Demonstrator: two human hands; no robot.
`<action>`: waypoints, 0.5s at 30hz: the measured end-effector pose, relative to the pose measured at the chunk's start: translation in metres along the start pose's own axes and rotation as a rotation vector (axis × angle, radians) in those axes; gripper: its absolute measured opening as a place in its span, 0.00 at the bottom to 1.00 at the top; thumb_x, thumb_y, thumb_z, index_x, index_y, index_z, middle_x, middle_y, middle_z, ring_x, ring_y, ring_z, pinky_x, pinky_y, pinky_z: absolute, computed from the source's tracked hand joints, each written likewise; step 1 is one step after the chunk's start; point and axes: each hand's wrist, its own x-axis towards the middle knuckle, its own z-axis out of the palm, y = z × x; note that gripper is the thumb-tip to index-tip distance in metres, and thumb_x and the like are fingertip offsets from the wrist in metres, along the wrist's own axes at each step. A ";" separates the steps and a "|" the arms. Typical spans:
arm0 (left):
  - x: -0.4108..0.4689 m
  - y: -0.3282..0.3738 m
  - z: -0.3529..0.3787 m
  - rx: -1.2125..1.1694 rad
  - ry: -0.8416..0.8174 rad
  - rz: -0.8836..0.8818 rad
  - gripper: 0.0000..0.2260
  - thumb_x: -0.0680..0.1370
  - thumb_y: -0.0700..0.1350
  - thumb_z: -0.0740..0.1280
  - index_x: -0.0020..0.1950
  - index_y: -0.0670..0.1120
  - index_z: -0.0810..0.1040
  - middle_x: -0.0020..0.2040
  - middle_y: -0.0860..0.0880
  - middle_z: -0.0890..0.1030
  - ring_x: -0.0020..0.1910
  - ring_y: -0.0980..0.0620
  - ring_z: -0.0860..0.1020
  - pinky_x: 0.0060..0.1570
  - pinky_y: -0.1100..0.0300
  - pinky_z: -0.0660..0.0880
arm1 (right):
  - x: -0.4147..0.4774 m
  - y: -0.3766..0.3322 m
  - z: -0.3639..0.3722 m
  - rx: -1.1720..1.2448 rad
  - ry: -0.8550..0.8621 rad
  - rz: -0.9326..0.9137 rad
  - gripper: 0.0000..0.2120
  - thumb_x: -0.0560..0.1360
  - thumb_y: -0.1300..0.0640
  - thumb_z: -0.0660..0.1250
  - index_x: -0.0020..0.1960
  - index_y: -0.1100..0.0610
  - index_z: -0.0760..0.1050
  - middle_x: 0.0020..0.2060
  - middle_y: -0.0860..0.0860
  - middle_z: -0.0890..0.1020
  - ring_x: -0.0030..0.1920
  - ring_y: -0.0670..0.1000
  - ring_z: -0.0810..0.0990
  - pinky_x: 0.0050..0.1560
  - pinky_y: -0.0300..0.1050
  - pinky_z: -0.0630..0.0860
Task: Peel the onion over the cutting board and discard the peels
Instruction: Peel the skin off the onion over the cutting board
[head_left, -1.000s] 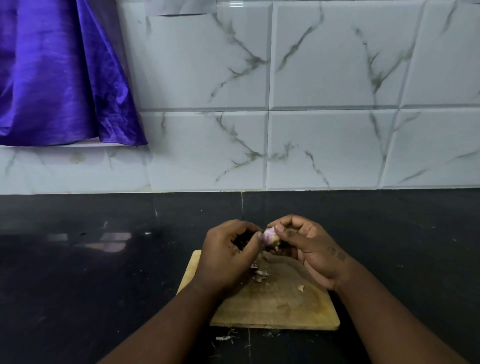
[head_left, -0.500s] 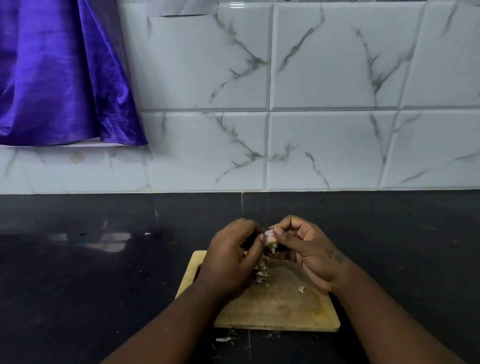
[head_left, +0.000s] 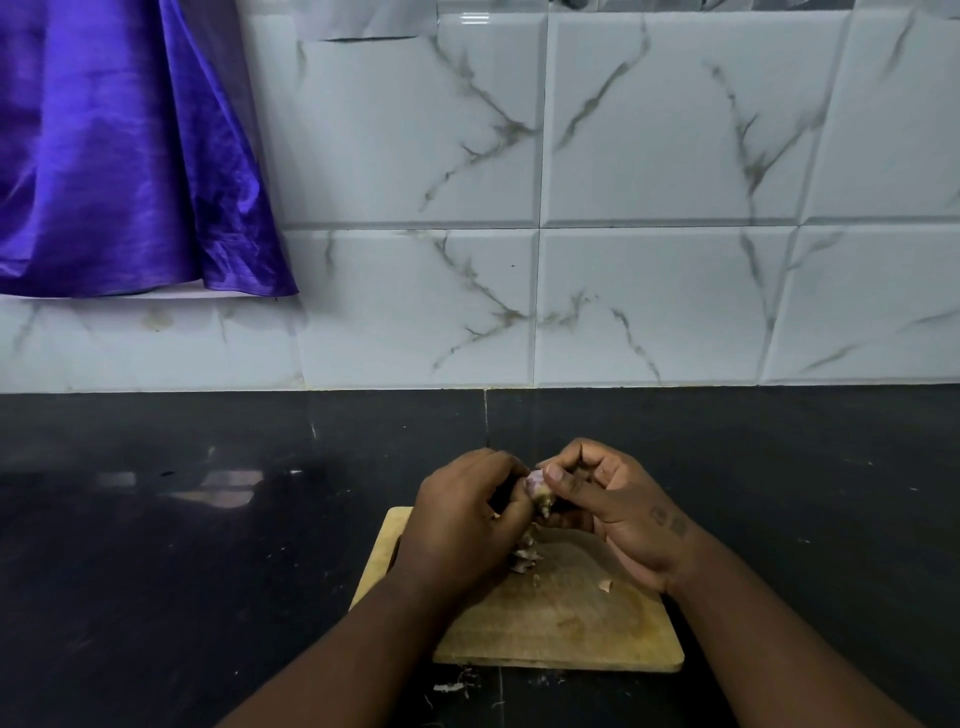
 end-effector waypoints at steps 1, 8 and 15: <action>0.000 0.000 0.000 0.018 0.006 -0.004 0.10 0.80 0.54 0.65 0.49 0.52 0.84 0.42 0.57 0.83 0.40 0.58 0.79 0.38 0.67 0.75 | 0.000 0.000 0.000 0.001 -0.002 -0.005 0.09 0.74 0.57 0.75 0.51 0.62 0.81 0.48 0.61 0.86 0.48 0.57 0.84 0.53 0.56 0.82; -0.001 -0.001 0.001 -0.207 0.045 -0.106 0.05 0.81 0.43 0.72 0.51 0.52 0.87 0.43 0.58 0.86 0.44 0.58 0.84 0.42 0.58 0.82 | -0.001 -0.002 0.001 0.069 0.007 0.005 0.07 0.75 0.58 0.75 0.50 0.61 0.82 0.56 0.69 0.83 0.51 0.62 0.83 0.58 0.61 0.80; -0.001 0.001 0.002 -0.233 0.056 -0.095 0.05 0.80 0.43 0.74 0.53 0.52 0.86 0.46 0.58 0.85 0.46 0.57 0.84 0.45 0.54 0.83 | 0.001 -0.003 0.002 0.104 0.017 0.001 0.04 0.74 0.57 0.74 0.47 0.57 0.83 0.53 0.61 0.84 0.53 0.59 0.83 0.55 0.54 0.82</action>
